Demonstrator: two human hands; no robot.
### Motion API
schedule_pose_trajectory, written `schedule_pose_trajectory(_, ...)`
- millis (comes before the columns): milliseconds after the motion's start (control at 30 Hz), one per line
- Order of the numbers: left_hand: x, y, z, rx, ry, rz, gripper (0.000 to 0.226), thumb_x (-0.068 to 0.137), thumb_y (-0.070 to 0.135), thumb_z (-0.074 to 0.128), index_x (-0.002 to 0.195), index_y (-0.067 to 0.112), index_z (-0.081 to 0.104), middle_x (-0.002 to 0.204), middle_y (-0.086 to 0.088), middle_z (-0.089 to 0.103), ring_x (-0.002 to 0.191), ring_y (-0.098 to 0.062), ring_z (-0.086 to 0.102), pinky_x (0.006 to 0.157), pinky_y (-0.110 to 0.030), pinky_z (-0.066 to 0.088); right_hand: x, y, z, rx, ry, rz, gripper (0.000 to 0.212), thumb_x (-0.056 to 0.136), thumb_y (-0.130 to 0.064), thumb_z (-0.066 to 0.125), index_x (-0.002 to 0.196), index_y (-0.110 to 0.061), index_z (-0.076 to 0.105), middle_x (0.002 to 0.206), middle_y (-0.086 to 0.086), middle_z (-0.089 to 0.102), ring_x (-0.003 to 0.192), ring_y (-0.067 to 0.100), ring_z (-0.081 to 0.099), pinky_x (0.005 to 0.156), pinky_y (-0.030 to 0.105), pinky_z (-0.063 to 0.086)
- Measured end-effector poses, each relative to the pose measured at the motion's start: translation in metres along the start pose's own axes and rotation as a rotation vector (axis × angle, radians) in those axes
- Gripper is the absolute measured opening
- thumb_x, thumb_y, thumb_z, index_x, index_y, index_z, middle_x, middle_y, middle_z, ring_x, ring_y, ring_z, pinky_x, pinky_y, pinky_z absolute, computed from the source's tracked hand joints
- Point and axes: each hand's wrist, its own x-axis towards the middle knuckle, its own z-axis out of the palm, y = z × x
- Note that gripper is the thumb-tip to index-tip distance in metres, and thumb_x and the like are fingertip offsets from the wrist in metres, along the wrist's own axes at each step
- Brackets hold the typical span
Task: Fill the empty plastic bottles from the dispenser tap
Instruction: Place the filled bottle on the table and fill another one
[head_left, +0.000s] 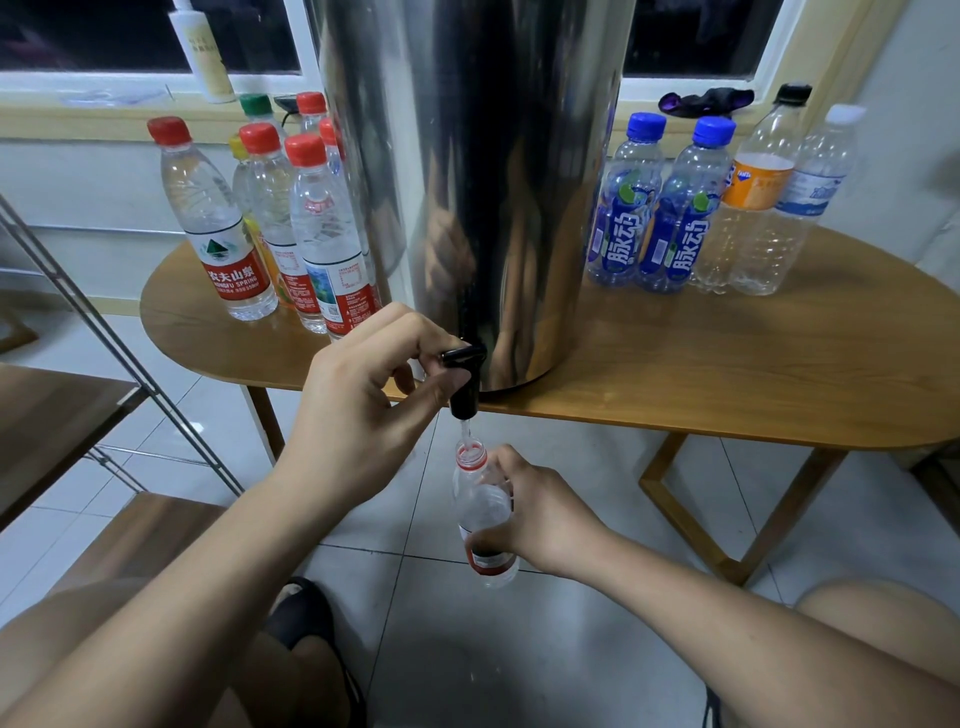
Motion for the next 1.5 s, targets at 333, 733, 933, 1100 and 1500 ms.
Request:
schedule_pose_trajectory(333,0.0003,0.0004,-0.0006,-0.008,-0.006,0.005,0.018,0.097,0.01,0.081,0.102,0.022,0.069,0.094,0.001,0.066,0.087,-0.02,0.064,0.069,-0.035,0.051,0.0002,0.0006,-0.0008,-0.021,-0.001,-0.014,0.071,0.073,-0.045,0.096,0.117,-0.04,0.041,0.117,-0.016,0.062,0.103,0.011,0.061,0.076,0.023,0.047)
schedule_pose_trajectory(733,0.0006,0.0018,-0.0006,-0.008,-0.004,0.006,0.023,0.096,0.008,0.081,0.103,0.025,0.068,0.093,0.001,0.066,0.087,-0.02,0.064,0.069,-0.033,0.051,0.0019,0.0035,0.0013,-0.04,0.011,-0.016,0.072,0.07,-0.049,0.095,0.121,-0.041,0.044,0.124,-0.015,0.065,0.108,0.012,0.064,0.09,0.034,0.06)
schedule_pose_trajectory(933,-0.0002,0.0005,-0.0005,-0.003,-0.008,-0.005,0.014,0.096,0.008,0.081,0.102,0.016,0.072,0.094,0.0,0.067,0.087,-0.02,0.065,0.069,-0.035,0.052,0.0021,0.0017,0.0009,-0.036,0.016,-0.014,0.072,0.071,-0.047,0.095,0.121,-0.04,0.045,0.123,-0.014,0.066,0.107,0.013,0.065,0.09,0.034,0.059)
schedule_pose_trajectory(1100,0.0003,0.001,-0.0006,-0.011,-0.006,0.0,0.017,0.096,0.008,0.081,0.102,0.019,0.07,0.094,0.0,0.066,0.087,-0.02,0.064,0.069,-0.034,0.052,0.0017,0.0015,0.0008,-0.036,0.011,-0.015,0.071,0.072,-0.046,0.096,0.119,-0.041,0.044,0.123,-0.014,0.065,0.107,0.013,0.064,0.089,0.032,0.058)
schedule_pose_trajectory(1500,0.0006,-0.0001,-0.0003,-0.008,-0.008,-0.007,0.014,0.095,0.004,0.082,0.1,0.011,0.072,0.093,-0.002,0.066,0.086,-0.021,0.064,0.069,-0.034,0.052,0.0032,0.0043,0.0026,-0.013,0.014,-0.015,0.071,0.07,-0.046,0.096,0.12,-0.041,0.046,0.122,-0.015,0.066,0.106,0.009,0.064,0.083,0.028,0.053)
